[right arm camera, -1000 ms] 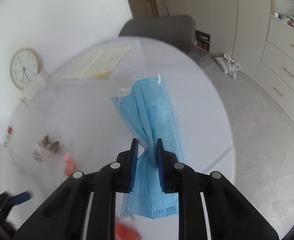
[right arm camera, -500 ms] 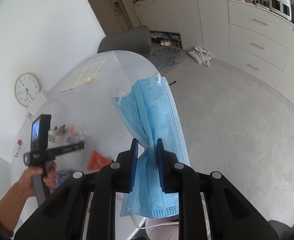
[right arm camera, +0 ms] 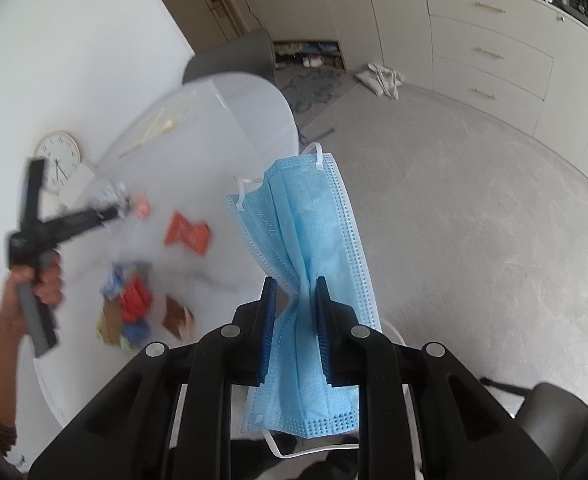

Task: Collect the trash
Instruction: 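Drop the mask in the wastebasket while the left tool grasps crumpled newspaper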

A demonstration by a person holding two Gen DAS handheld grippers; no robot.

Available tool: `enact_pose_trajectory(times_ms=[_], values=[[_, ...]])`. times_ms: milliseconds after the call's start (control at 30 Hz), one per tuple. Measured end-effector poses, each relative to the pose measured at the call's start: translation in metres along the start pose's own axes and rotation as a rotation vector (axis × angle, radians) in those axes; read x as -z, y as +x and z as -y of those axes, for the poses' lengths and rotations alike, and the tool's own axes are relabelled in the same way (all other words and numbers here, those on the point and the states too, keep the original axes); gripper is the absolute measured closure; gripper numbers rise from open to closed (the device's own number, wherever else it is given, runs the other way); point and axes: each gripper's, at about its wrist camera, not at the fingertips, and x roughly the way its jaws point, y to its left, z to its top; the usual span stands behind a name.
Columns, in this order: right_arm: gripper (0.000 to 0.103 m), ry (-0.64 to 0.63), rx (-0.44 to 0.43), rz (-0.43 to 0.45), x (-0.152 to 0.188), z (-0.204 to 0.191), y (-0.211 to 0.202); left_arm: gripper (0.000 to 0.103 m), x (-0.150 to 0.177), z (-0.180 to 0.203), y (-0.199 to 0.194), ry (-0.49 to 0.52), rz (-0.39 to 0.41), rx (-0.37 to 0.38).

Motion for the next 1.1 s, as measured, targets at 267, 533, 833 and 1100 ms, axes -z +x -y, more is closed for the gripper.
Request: enact_pose_trajectory(times_ms=[267, 533, 833, 1100], values=[[0.082, 0.046, 0.030, -0.279, 0.094, 0.037, 0.124, 0.069, 0.075, 0.044, -0.063, 0.031, -0.029, 0.091], [0.038, -0.045, 0.053, -0.412, 0.133, 0.036, 0.224, 0.069, 0.125, 0.089, -0.082, 0.125, -0.032, 0.097], [0.020, -0.062, 0.034, -0.312, 0.109, 0.044, 0.170, 0.069, 0.152, 0.118, -0.075, 0.180, -0.078, 0.100], [0.006, -0.067, 0.113, -0.129, 0.069, 0.060, 0.056, 0.068, 0.181, 0.173, -0.034, 0.304, -0.177, 0.177]])
